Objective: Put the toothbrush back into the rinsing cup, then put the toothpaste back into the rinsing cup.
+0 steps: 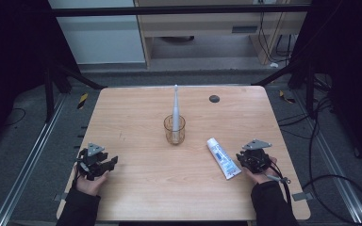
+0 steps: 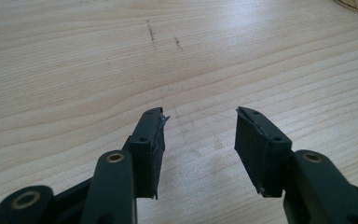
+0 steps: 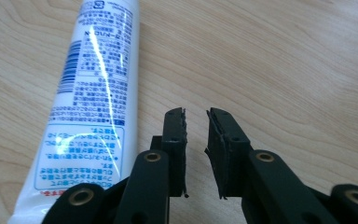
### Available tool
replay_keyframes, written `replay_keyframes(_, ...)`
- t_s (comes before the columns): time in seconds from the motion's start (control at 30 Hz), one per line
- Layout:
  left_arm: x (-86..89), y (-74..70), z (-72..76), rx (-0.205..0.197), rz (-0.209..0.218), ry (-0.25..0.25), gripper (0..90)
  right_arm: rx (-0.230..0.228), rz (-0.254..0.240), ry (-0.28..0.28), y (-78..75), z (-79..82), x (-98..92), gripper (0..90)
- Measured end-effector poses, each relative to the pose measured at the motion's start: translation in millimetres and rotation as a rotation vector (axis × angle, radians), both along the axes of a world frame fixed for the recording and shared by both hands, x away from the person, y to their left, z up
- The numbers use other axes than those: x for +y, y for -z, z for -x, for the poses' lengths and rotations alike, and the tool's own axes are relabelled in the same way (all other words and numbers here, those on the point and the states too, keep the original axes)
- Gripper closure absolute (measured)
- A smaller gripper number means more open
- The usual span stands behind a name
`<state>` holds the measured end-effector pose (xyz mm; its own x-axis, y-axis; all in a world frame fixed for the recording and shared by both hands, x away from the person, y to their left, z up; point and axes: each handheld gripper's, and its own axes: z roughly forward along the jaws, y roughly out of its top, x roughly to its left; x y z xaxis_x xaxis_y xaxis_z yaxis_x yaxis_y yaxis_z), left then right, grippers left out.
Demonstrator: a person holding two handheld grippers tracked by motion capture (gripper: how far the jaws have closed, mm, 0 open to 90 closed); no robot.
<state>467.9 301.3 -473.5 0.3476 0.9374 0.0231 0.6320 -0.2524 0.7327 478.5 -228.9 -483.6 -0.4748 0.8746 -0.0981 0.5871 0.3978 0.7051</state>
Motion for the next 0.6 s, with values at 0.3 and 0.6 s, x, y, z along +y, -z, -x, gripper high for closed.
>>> replay_keyframes(0.3, 0.4, -0.5, 0.5, -0.002, 0.001, -0.001, 51.6, 0.042, 0.005, -0.023, 5.8, -2.7, -2.0, 84.7)
replay_keyframes(0.6, 0.5, -0.6, 0.1, -0.001, 0.001, -0.003, 51.6, 0.079, 0.012, -0.069, 9.0, -1.2, 2.6, 88.5)
